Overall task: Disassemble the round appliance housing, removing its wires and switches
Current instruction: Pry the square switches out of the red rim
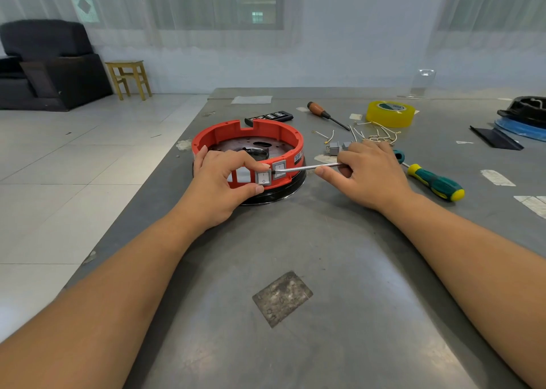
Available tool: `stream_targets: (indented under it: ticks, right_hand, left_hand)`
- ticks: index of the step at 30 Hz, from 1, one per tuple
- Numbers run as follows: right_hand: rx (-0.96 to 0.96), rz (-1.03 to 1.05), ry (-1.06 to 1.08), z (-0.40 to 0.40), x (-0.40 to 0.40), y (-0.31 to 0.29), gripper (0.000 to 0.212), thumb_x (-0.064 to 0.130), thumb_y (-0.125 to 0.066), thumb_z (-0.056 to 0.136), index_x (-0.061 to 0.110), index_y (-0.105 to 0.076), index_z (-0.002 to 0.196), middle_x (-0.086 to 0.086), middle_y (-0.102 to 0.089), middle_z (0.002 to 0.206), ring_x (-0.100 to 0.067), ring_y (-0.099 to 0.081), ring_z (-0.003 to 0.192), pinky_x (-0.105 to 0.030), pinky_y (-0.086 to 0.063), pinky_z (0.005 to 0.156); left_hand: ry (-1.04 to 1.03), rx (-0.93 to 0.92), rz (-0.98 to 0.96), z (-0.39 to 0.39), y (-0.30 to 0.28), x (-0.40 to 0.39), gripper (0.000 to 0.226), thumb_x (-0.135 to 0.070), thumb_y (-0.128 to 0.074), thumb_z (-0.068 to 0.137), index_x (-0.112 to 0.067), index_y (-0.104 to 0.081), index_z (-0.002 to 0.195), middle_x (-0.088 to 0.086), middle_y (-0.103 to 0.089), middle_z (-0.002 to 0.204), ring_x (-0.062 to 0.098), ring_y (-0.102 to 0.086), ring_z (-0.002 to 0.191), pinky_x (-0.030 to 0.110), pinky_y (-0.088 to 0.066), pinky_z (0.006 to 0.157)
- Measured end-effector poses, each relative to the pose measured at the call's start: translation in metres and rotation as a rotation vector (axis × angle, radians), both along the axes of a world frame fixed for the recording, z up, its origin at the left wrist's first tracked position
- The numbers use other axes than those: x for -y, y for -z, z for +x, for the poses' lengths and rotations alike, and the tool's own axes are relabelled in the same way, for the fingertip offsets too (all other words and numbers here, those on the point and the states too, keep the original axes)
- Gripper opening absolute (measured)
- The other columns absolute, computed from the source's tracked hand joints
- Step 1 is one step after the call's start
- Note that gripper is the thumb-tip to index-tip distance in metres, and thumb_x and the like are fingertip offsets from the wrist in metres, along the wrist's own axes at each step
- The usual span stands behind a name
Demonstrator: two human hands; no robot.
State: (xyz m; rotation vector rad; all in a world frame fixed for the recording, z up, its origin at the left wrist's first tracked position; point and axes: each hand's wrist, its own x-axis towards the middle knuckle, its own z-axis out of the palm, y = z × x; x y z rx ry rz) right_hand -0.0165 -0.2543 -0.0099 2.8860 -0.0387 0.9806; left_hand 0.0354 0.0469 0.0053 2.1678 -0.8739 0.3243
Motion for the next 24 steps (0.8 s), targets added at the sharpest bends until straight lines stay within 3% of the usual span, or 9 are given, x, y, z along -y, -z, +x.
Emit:
stream_targets:
  ticks: [5, 11, 14, 17, 21, 24]
  right_hand:
    - [-0.006, 0.016, 0.027, -0.002, -0.001, 0.0, 0.08, 0.087, -0.015, 0.089, 0.023, -0.059, 0.069, 0.007, -0.052, 0.074, -0.017, -0.045, 0.078, -0.037, -0.034, 0.079]
    - [0.008, 0.077, 0.12, -0.019, -0.009, -0.002, 0.068, 0.078, -0.018, 0.095, 0.025, -0.049, 0.066, 0.008, -0.046, 0.069, -0.019, -0.045, 0.074, -0.038, -0.037, 0.074]
    - [0.057, 0.144, 0.176, -0.03, -0.016, -0.002, 0.055, 0.066, -0.019, 0.1, 0.024, -0.045, 0.076, 0.007, -0.044, 0.07, -0.022, -0.047, 0.07, -0.036, -0.032, 0.066]
    - [0.099, 0.149, 0.295, -0.041, -0.024, 0.0, 0.037, 0.051, -0.028, 0.106, 0.022, -0.047, 0.092, 0.001, -0.057, 0.076, -0.025, -0.054, 0.068, -0.035, -0.035, 0.057]
    - [-0.035, 0.155, 0.44, -0.049, -0.026, 0.002, 0.022, 0.039, -0.031, 0.107, 0.021, -0.043, 0.109, -0.003, -0.064, 0.092, -0.027, -0.059, 0.073, -0.03, -0.022, 0.046]
    - [-0.153, 0.175, 0.483, -0.051, -0.024, 0.001, 0.008, 0.029, -0.039, 0.105, 0.021, -0.043, 0.105, -0.004, -0.063, 0.102, -0.03, -0.064, 0.085, -0.03, -0.021, 0.047]
  left_hand:
    - [0.006, 0.021, -0.01, -0.001, 0.002, 0.001, 0.037, -0.027, -0.082, 0.089, -0.049, -0.06, 0.107, -0.025, -0.053, 0.11, 0.012, -0.044, 0.125, 0.054, -0.004, 0.129]
    - [0.015, 0.028, -0.02, -0.001, 0.002, 0.0, 0.042, -0.027, -0.083, 0.088, -0.054, -0.057, 0.106, -0.013, -0.059, 0.117, 0.018, -0.048, 0.13, 0.054, -0.003, 0.129]
    - [0.017, 0.029, -0.023, 0.0, 0.002, 0.0, 0.044, -0.027, -0.083, 0.088, -0.057, -0.055, 0.105, -0.012, -0.061, 0.119, 0.018, -0.048, 0.131, 0.053, -0.001, 0.13]
    - [0.009, 0.049, -0.013, 0.0, 0.003, 0.001, 0.041, -0.028, -0.083, 0.088, -0.052, -0.058, 0.11, -0.01, -0.064, 0.12, 0.018, -0.049, 0.13, 0.052, -0.001, 0.13]
    - [-0.001, 0.061, -0.017, 0.0, 0.005, 0.002, 0.044, -0.027, -0.084, 0.087, -0.054, -0.057, 0.109, -0.013, -0.065, 0.119, 0.019, -0.051, 0.131, 0.055, -0.004, 0.13]
    - [-0.001, 0.071, -0.035, -0.001, 0.007, 0.002, 0.048, -0.026, -0.085, 0.086, -0.058, -0.055, 0.106, -0.013, -0.065, 0.118, 0.019, -0.051, 0.129, 0.053, -0.005, 0.13]
